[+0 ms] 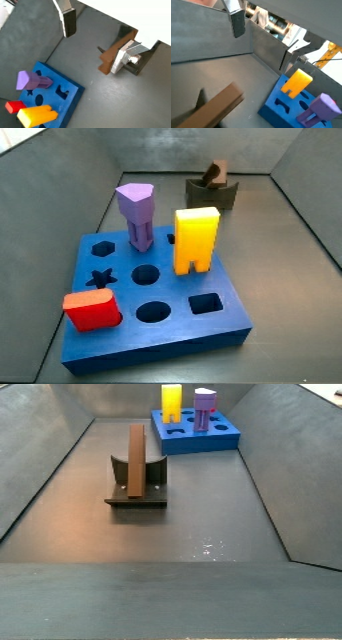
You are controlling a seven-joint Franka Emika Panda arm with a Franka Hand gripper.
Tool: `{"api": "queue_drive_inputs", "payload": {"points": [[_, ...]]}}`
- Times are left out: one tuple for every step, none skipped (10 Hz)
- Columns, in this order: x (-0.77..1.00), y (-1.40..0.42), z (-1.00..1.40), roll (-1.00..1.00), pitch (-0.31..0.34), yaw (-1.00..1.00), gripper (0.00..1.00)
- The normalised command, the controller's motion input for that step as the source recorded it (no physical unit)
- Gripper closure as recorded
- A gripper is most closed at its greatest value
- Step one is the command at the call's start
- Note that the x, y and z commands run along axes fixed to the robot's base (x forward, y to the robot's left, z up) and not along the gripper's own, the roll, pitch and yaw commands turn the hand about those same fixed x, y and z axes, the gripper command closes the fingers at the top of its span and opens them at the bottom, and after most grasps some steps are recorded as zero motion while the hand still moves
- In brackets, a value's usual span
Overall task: Pick up the arch object. Move up. Place the arch object on the fixture. Regrasp the arch object. Move to above the board. Insert the arch object.
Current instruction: Regrasp the arch object.
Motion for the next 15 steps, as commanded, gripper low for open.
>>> {"api": "queue_drive_inputs", "payload": {"points": [[0.00, -0.47, 0.17, 1.00, 0.026, 0.03, 0.00], [0.02, -0.26, 0.05, 1.00, 0.026, 0.03, 0.00], [0.02, -0.04, 0.05, 1.00, 0.030, 0.03, 0.00], [0.02, -0.03, 0.04, 1.00, 0.029, 0.03, 0.00], [0.03, -0.05, 0.01, 1.00, 0.029, 0.03, 0.00], [0.03, -0.03, 0.01, 1.00, 0.029, 0.03, 0.00], [0.03, -0.02, 0.01, 1.00, 0.032, 0.03, 0.00], [0.02, -0.02, 0.00, 1.00, 0.039, 0.03, 0.00], [0.03, -0.02, 0.01, 1.00, 0.046, 0.03, 0.00], [0.04, -0.03, 0.00, 1.00, 0.051, 0.04, 0.00], [0.05, -0.03, -0.01, 1.00, 0.061, 0.04, 0.00], [0.07, -0.03, -0.02, 1.00, 0.070, 0.04, 0.00], [0.09, -0.03, -0.02, 1.00, 0.085, 0.05, 0.00], [0.10, -0.04, -0.02, 1.00, 0.098, 0.05, 0.00], [0.11, -0.04, -0.02, 1.00, 0.108, 0.05, 0.00]]}}
